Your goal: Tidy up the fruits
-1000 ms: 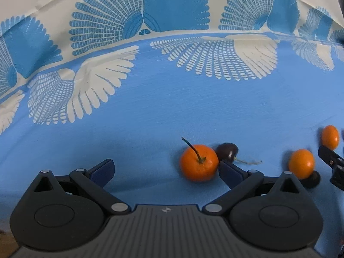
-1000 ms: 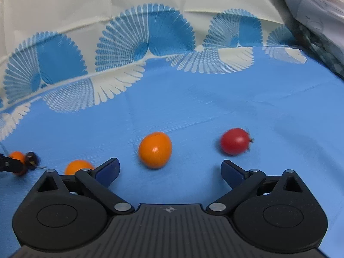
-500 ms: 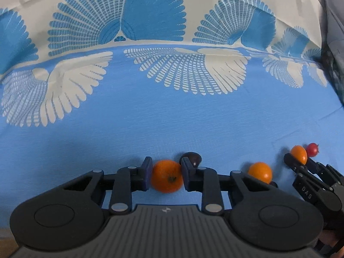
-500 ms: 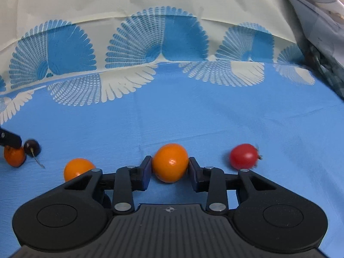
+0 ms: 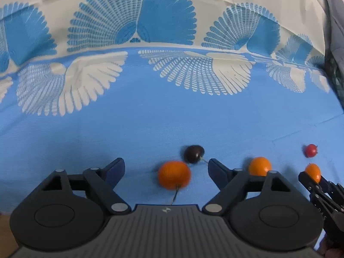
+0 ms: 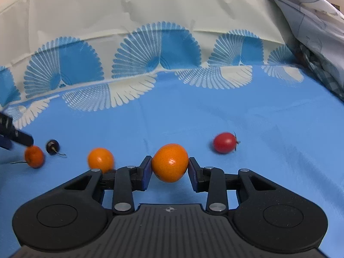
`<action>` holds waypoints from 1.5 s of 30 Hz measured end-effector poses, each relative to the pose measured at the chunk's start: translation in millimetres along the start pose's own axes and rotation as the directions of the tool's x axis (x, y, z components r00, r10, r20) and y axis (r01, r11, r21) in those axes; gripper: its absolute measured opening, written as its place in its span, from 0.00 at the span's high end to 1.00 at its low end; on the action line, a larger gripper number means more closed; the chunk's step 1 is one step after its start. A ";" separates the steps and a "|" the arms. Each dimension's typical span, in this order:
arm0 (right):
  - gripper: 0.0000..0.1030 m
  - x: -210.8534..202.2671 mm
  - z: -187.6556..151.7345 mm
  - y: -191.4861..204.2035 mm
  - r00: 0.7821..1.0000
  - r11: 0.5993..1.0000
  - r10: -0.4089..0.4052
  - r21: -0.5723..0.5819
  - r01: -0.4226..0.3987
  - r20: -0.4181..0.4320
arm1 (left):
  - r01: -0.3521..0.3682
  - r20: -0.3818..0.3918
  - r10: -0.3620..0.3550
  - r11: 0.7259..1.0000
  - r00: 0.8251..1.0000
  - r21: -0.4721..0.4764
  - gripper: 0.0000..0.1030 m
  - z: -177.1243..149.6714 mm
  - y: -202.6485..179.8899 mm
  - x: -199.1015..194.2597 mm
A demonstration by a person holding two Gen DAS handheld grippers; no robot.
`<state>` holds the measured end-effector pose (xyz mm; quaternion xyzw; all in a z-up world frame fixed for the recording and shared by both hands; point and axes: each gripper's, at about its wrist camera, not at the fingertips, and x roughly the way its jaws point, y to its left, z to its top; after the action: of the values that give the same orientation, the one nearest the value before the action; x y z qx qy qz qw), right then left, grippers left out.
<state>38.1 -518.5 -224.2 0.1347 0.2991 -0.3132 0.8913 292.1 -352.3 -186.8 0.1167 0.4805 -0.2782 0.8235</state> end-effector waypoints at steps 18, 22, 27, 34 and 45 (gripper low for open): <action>0.64 -96.4 3.0 9.4 0.989 0.994 0.077 0.072 -0.087 0.123 | -0.026 0.030 0.023 0.995 0.999 0.096 0.60 -58.2 -24.6 -104.9; 0.64 -174.9 -6.4 22.7 0.976 0.985 0.145 0.065 -0.157 0.164 | -0.004 0.052 0.000 0.997 0.999 0.079 0.60 -99.4 -18.5 -181.2; 0.64 -254.5 -29.0 45.3 0.961 0.970 0.232 0.042 -0.240 0.148 | -0.007 0.068 0.005 0.999 0.998 0.034 0.60 -156.8 -0.2 -266.7; 0.64 -343.7 -58.5 94.1 0.913 0.919 0.394 -0.020 -0.394 0.105 | -0.096 0.099 0.097 0.995 0.990 -0.021 0.60 -228.7 36.2 -352.7; 0.64 -450.7 -100.4 160.0 0.833 0.825 0.545 -0.232 -0.515 0.092 | -0.205 0.157 0.225 0.970 0.962 -0.132 0.60 -326.0 79.7 -437.3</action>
<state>-186.4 -137.5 -16.3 0.0986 0.2093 -0.0309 0.9724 -67.0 14.0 15.1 0.0968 0.4075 -0.1680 0.8924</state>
